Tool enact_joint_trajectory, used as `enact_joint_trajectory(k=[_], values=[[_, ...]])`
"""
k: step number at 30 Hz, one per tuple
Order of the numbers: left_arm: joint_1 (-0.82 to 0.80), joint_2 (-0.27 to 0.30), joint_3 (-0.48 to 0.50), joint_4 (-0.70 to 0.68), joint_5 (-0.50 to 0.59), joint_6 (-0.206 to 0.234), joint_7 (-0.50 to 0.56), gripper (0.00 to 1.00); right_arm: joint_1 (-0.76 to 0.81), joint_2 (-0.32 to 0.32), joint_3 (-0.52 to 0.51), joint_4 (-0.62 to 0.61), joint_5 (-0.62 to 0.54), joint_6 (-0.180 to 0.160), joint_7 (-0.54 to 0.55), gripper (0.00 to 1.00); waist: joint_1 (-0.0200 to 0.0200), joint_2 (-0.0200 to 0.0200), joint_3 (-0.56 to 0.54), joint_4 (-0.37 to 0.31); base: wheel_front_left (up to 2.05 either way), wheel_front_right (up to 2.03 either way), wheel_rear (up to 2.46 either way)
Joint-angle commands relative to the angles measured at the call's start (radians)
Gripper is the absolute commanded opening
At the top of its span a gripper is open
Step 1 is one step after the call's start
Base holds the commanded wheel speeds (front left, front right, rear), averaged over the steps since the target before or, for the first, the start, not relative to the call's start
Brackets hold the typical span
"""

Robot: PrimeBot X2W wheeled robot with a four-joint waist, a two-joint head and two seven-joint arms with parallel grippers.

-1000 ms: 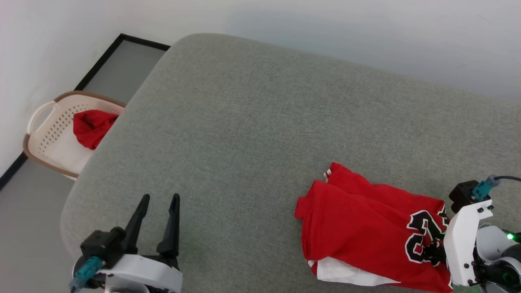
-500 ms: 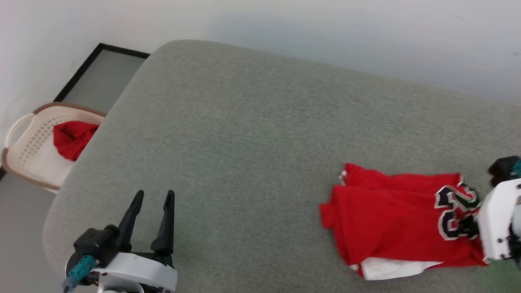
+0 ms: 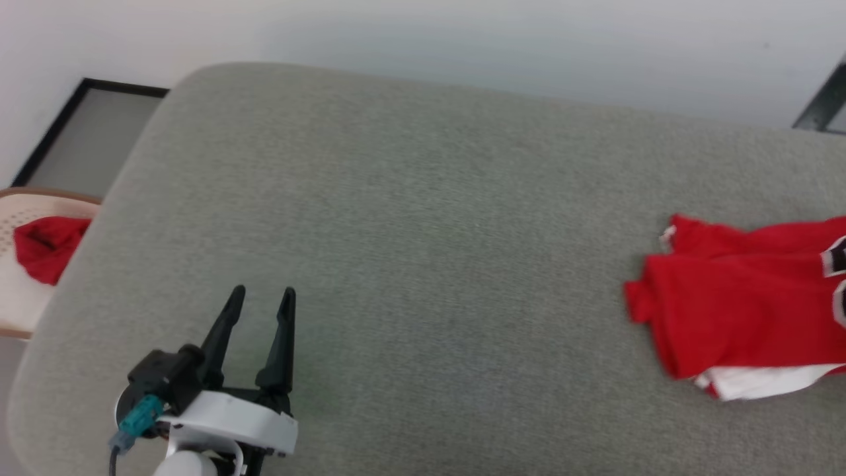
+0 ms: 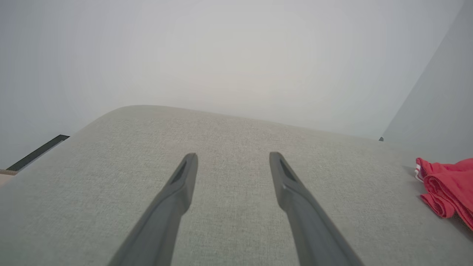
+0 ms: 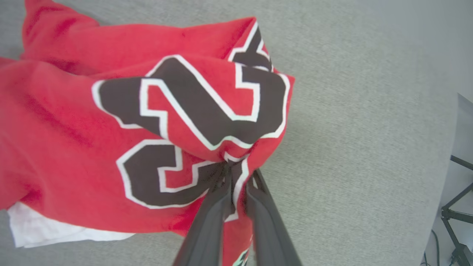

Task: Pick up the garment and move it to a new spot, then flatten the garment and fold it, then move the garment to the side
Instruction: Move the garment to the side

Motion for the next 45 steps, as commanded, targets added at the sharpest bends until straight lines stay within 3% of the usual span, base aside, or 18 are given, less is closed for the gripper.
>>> enact_joint_trajectory(k=[1, 11, 18, 27, 36, 37, 38, 40, 41, 42, 43, 45], values=[[-0.022, 0.001, -0.002, -0.004, -0.001, -0.004, 0.000, 1.00, -0.018, -0.023, -0.010, 0.007, -0.005, -0.002, -0.012, 0.00, 0.0000, 0.0000, 0.034, -0.036, 0.00, 0.00, 0.00], [-0.068, -0.008, -0.022, -0.013, 0.005, -0.004, 0.000, 1.00, -0.076, -0.181, -0.026, 0.036, -0.118, -0.002, -0.097, 0.00, 0.0000, 0.0000, 0.107, -0.093, 0.00, 0.00, 0.00], [-0.094, -0.007, -0.029, -0.014, 0.005, -0.004, 0.000, 1.00, -0.130, -0.248, -0.034, 0.091, -0.211, -0.002, -0.122, 0.00, 0.0000, 0.0000, 0.145, -0.113, 0.00, 0.00, 0.00], [-0.103, 0.003, -0.036, -0.015, -0.001, -0.004, 0.000, 1.00, -0.138, -0.263, -0.091, 0.152, -0.337, -0.002, -0.107, 0.00, 0.0000, 0.0000, 0.169, -0.116, 0.00, 0.00, 0.00], [-0.115, 0.009, -0.044, -0.009, -0.005, -0.004, 0.000, 1.00, -0.110, -0.189, -0.177, 0.197, -0.434, -0.002, -0.111, 0.00, 0.0000, 0.0000, 0.179, -0.111, 0.00, 0.00, 0.00], [-0.117, 0.009, -0.045, -0.007, -0.006, -0.004, 0.000, 1.00, -0.108, -0.179, -0.183, 0.201, -0.439, -0.002, -0.114, 0.12, 0.0000, 0.0000, 0.179, -0.111, 0.00, 0.00, 0.00], [-0.118, 0.010, -0.046, -0.005, -0.006, -0.004, 0.000, 1.00, -0.106, -0.163, -0.189, 0.205, -0.436, -0.002, -0.118, 0.31, 0.0000, 0.0000, 0.178, -0.110, 0.00, 0.00, 0.00], [-0.119, 0.011, -0.049, -0.002, -0.007, -0.004, 0.000, 1.00, -0.101, -0.146, -0.201, 0.213, -0.442, -0.002, -0.120, 0.44, 0.0000, 0.0000, 0.175, -0.110, 0.00, 0.00, 0.00], [-0.119, 0.011, -0.049, 0.000, -0.007, -0.004, 0.000, 1.00, -0.103, -0.138, -0.210, 0.217, -0.450, -0.002, -0.122, 0.64, 0.0000, 0.0000, 0.172, -0.110, 0.00, 0.00, 0.00], [-0.117, 0.011, -0.050, 0.002, -0.007, -0.004, 0.000, 1.00, -0.105, -0.133, -0.216, 0.216, -0.462, -0.002, -0.129, 0.95, 0.0000, 0.0000, 0.168, -0.111, 0.00, 0.00, 0.00], [-0.115, 0.013, -0.050, 0.004, -0.007, -0.004, 0.000, 1.00, -0.106, -0.124, -0.223, 0.219, -0.471, -0.002, -0.129, 1.00, 0.0000, 0.0000, 0.164, -0.111, 0.00, 0.00, 0.00], [-0.111, 0.015, -0.047, 0.006, -0.008, -0.004, 0.000, 1.00, -0.105, -0.108, -0.236, 0.229, -0.481, -0.002, -0.133, 1.00, 0.0000, 0.0000, 0.155, -0.113, 0.00, 0.00, 0.00]])
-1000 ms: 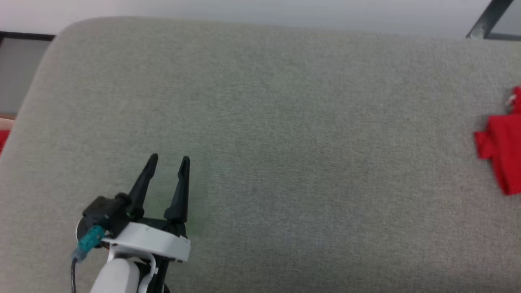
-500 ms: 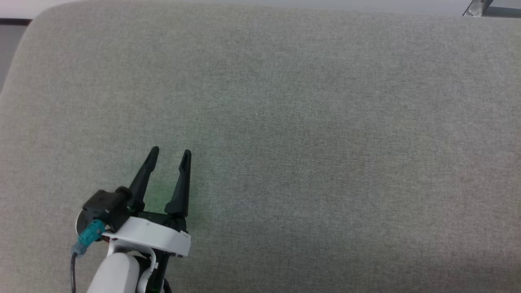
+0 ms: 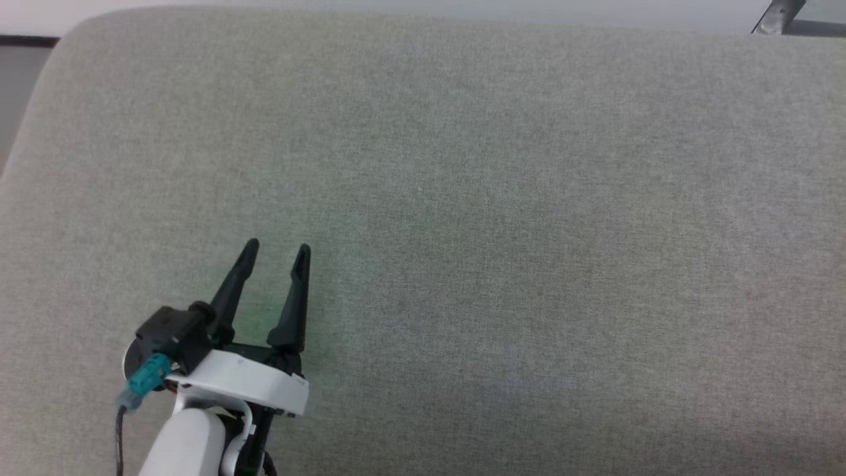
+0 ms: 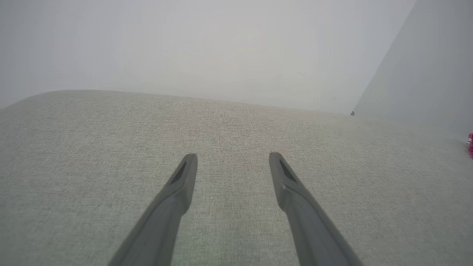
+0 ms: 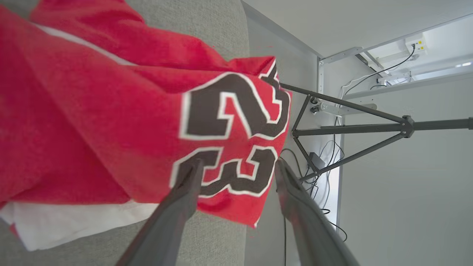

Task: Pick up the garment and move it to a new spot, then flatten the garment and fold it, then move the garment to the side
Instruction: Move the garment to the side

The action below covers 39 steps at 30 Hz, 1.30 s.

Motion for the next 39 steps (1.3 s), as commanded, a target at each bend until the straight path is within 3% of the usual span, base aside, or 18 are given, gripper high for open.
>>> enact_joint_trajectory(k=[1, 12, 28, 39], values=[[0.004, 0.006, 0.004, 0.000, -0.004, -0.004, 0.000, 1.00, 0.001, 0.011, -0.008, 0.000, -0.007, -0.002, -0.008, 1.00, 0.0000, 0.0000, -0.010, -0.003, 0.00, 0.00, 0.00], [0.042, 0.023, 0.022, 0.013, 0.003, -0.004, 0.000, 1.00, 0.019, 0.114, -0.034, -0.081, -0.023, -0.002, -0.108, 1.00, 0.0000, 0.0000, -0.097, -0.030, 0.00, 0.00, 0.00], [0.179, 0.053, 0.075, 0.025, -0.016, -0.004, 0.000, 1.00, 0.223, 0.384, -0.019, -0.275, -0.035, -0.002, -0.572, 1.00, 0.0000, 0.0000, -0.301, -0.090, 0.00, 0.00, 0.00], [0.248, 0.078, 0.096, 0.015, -0.045, -0.004, 0.000, 1.00, 0.416, 0.553, -0.044, -0.326, -0.037, -0.002, -0.742, 1.00, 0.0000, 0.0000, -0.373, -0.095, 0.00, 0.00, 0.00]])
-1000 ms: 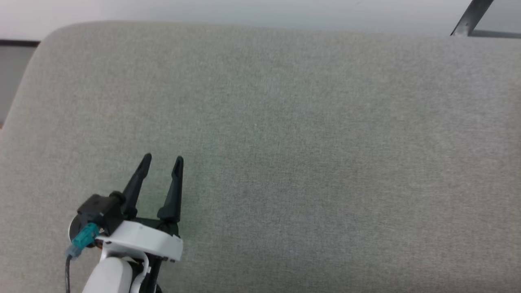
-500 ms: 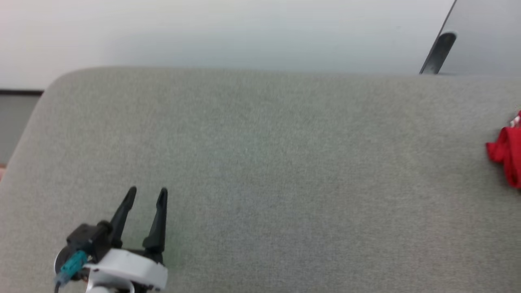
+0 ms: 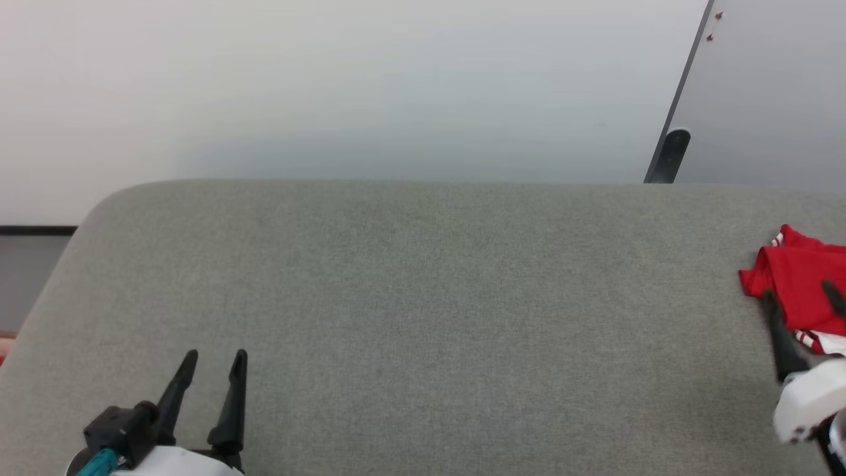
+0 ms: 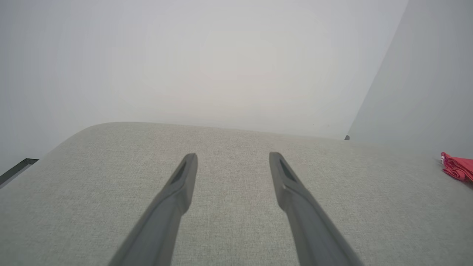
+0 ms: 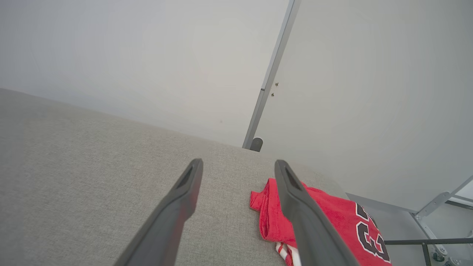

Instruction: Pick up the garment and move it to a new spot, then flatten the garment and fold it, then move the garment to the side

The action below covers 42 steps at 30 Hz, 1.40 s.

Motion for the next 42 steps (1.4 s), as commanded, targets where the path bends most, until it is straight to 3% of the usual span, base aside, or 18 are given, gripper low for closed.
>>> enact_joint_trajectory(k=[1, 16, 33, 34, 39, 42], values=[[0.011, 0.003, 0.004, -0.003, -0.006, -0.003, 0.000, 1.00, 0.023, 0.014, -0.004, -0.006, -0.006, -0.002, -0.013, 1.00, 0.0000, -0.0001, -0.012, -0.006, 0.00, 0.00, 0.00], [0.042, 0.012, 0.040, -0.016, -0.010, -0.003, 0.000, 1.00, 0.127, 0.107, -0.041, -0.031, -0.025, -0.001, -0.063, 1.00, 0.0000, -0.0001, -0.026, -0.021, 0.00, 0.00, 0.00], [0.045, -0.008, 0.071, -0.017, 0.001, 0.014, 0.000, 1.00, 0.139, 0.123, -0.038, -0.045, -0.027, -0.001, -0.049, 1.00, 0.0000, -0.0001, -0.027, -0.013, 0.00, 0.00, 0.00], [0.039, -0.008, 0.069, -0.011, -0.002, 0.008, 0.000, 0.00, 0.130, 0.121, -0.037, -0.037, -0.027, 0.000, -0.052, 0.00, 0.0000, -0.0001, -0.027, -0.013, 0.00, 0.00, 0.00], [0.068, -0.042, 0.058, 0.034, -0.005, 0.009, 0.001, 0.00, 0.160, 0.148, -0.034, 0.012, -0.024, 0.000, -0.051, 0.00, 0.0000, -0.0001, -0.026, -0.013, 0.00, 0.00, 0.00], [0.058, -0.050, 0.065, 0.036, -0.055, 0.008, 0.019, 0.00, 0.149, 0.154, -0.044, 0.019, 0.038, 0.000, -0.035, 0.00, 0.0000, -0.0001, -0.025, -0.014, 0.00, 0.00, 0.00]])
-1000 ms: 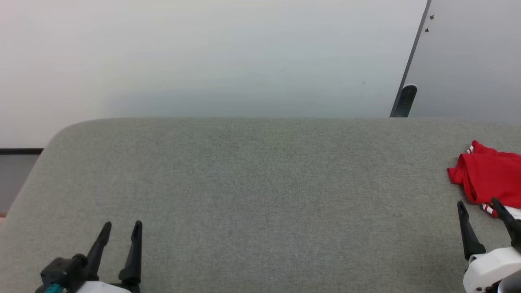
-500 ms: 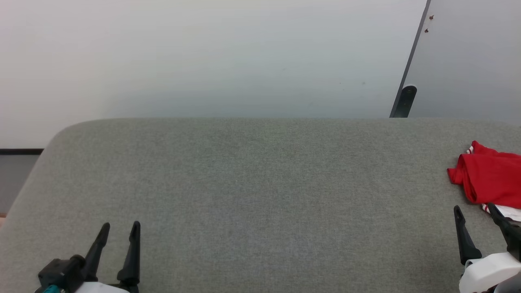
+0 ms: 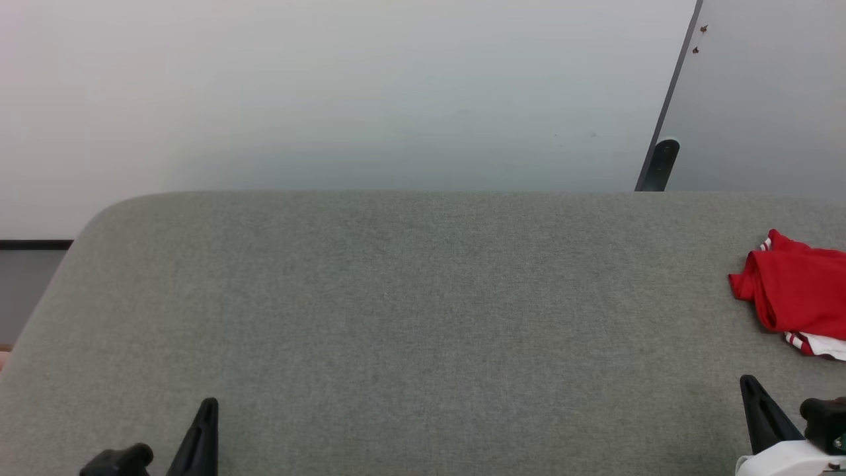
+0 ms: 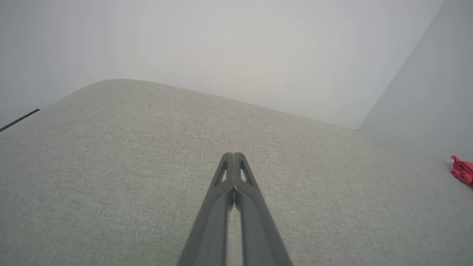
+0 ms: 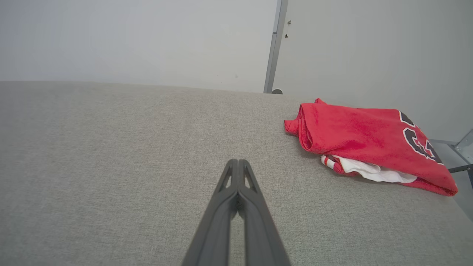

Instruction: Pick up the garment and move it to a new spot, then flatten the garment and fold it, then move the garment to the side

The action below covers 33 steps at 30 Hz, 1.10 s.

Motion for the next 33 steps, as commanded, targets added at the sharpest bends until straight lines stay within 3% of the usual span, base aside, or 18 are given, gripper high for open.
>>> enact_joint_trajectory(k=[1, 33], values=[[-0.023, 0.007, 0.009, -0.017, -0.032, -0.001, 0.006, 0.00, -0.026, -0.007, -0.009, -0.014, 0.040, 0.000, 0.004, 0.00, 0.0000, 0.0000, 0.001, 0.000, 0.00, 0.00, 0.00], [-0.083, -0.062, 0.051, -0.023, -0.472, -0.005, 0.143, 0.00, -0.054, 0.047, -0.011, -0.032, 0.605, 0.000, 0.076, 0.00, 0.0000, 0.0000, 0.016, -0.008, 0.00, 0.00, 0.00]])
